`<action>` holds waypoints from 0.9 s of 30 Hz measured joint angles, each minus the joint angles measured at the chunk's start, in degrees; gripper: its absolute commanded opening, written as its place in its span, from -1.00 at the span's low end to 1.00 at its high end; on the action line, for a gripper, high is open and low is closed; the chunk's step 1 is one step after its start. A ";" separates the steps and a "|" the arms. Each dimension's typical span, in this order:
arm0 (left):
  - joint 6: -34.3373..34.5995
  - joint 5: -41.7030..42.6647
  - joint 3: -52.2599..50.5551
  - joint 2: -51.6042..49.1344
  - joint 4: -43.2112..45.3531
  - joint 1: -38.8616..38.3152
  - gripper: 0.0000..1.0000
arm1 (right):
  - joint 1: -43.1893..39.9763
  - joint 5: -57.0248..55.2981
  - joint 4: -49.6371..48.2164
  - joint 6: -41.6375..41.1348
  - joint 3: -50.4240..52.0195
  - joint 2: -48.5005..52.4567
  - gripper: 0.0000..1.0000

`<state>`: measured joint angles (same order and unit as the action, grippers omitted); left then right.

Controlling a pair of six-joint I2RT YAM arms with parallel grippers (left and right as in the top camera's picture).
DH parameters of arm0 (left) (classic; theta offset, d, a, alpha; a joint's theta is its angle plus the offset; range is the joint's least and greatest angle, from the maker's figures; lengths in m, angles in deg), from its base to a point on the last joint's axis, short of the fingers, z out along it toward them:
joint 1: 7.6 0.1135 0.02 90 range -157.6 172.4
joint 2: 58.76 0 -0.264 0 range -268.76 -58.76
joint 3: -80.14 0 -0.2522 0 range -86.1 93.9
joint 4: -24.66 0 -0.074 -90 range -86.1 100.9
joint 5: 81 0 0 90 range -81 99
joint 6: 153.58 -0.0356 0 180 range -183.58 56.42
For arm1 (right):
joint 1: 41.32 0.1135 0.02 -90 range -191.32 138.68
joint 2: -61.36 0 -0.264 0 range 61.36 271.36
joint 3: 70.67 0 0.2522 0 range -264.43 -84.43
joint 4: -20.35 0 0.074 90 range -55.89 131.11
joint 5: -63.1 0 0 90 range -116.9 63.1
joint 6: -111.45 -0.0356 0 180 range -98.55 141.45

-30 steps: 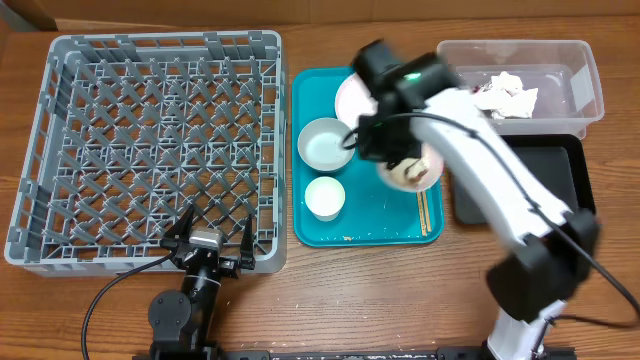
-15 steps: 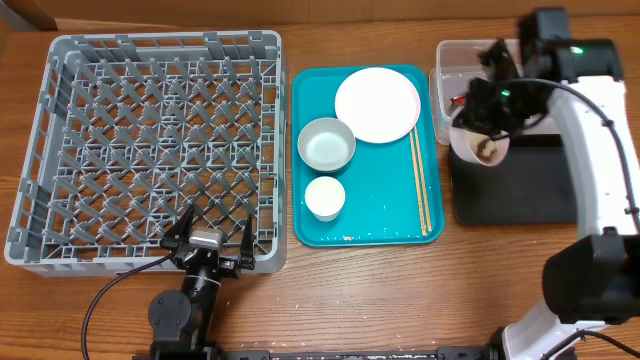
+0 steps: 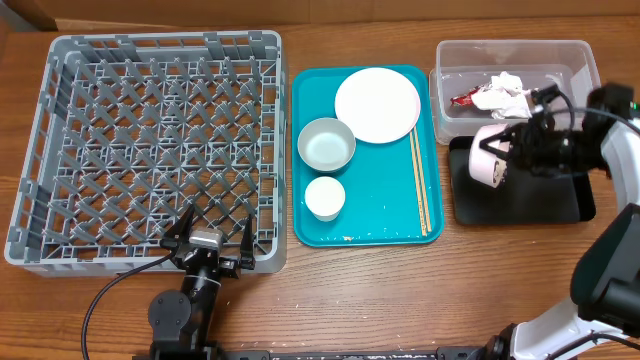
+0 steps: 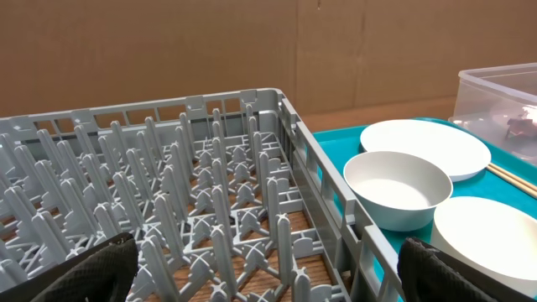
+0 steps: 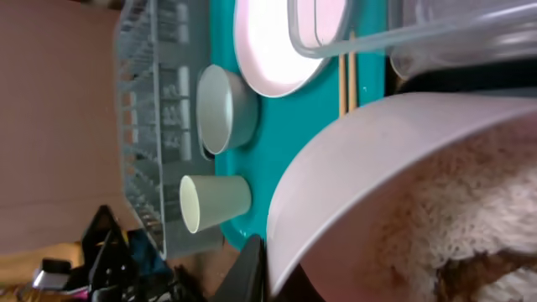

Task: Sort waste into correct bins and load items into the dishwasher
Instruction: 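Carry the rice bowl over the black tray and tip out the rice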

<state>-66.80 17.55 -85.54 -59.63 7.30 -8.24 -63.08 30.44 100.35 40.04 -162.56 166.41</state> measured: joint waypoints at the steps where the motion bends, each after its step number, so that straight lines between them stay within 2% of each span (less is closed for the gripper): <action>1: 0.00 0.00 0.00 0.00 0.00 0.00 1.00 | -0.98 2.14 -1.86 0.52 2.03 0.00 -0.92; 8: 0.00 0.00 0.00 0.00 0.00 0.00 0.99 | -6.78 15.91 -13.16 2.54 12.00 0.00 -0.92; 13: 0.00 0.00 0.00 0.00 0.00 0.00 0.99 | -10.08 24.94 -15.74 2.64 15.06 0.39 -0.92; 21: 0.00 0.00 0.00 0.00 0.00 0.00 1.00 | -11.65 28.92 -16.44 1.16 15.28 0.83 -0.92; 27: 0.00 0.00 0.00 0.00 0.00 0.00 0.99 | -11.63 29.86 -19.47 -4.50 15.28 0.87 -0.92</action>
<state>-66.80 17.55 -85.54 -59.63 7.30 -8.24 -74.71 60.30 80.87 35.53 -147.28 167.29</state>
